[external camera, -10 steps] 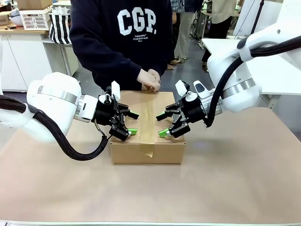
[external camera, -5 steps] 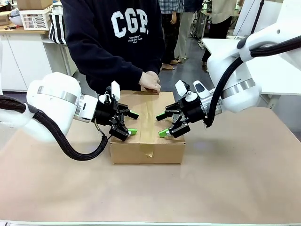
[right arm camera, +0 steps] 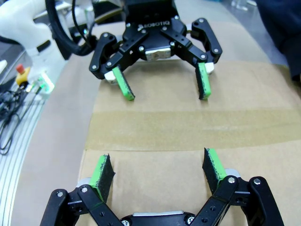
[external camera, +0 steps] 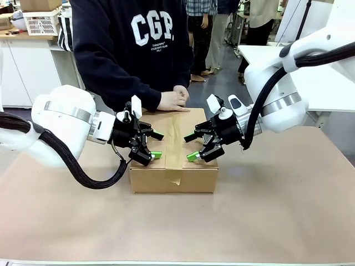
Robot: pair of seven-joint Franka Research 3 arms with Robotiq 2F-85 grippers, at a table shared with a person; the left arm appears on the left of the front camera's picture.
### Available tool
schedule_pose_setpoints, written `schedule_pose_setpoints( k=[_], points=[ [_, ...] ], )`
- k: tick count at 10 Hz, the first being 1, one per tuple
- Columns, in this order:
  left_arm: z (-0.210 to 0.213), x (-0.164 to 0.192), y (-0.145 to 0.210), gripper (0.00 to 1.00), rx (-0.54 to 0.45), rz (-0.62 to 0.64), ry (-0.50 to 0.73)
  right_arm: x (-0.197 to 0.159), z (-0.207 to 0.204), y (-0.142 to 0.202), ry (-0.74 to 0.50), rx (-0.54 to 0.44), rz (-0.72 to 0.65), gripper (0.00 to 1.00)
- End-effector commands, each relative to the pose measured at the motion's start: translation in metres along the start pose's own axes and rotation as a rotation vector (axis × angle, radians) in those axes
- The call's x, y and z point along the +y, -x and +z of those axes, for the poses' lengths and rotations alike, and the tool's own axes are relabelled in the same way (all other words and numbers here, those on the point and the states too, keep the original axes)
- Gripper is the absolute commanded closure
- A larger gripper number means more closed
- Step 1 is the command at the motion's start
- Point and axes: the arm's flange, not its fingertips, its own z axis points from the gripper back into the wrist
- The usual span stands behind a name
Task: Pack the gift set into the box.
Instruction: Press and hold the closed box until the human finishes sealing it.
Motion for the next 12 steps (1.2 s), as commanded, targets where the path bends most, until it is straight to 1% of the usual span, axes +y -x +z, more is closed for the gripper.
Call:
schedule_pose_setpoints(
  k=[1, 12],
  points=[
    [-0.0002, -0.0017, 0.0041, 0.0, 0.003, 0.002, 0.004, 0.0008, -0.0017, 0.002, 0.002, 0.007, -0.001, 0.0],
    [-0.0002, -0.0017, 0.0041, 0.0, 0.003, 0.002, 0.004, 0.0008, -0.0017, 0.002, 0.002, 0.007, -0.001, 0.0]
  ],
)
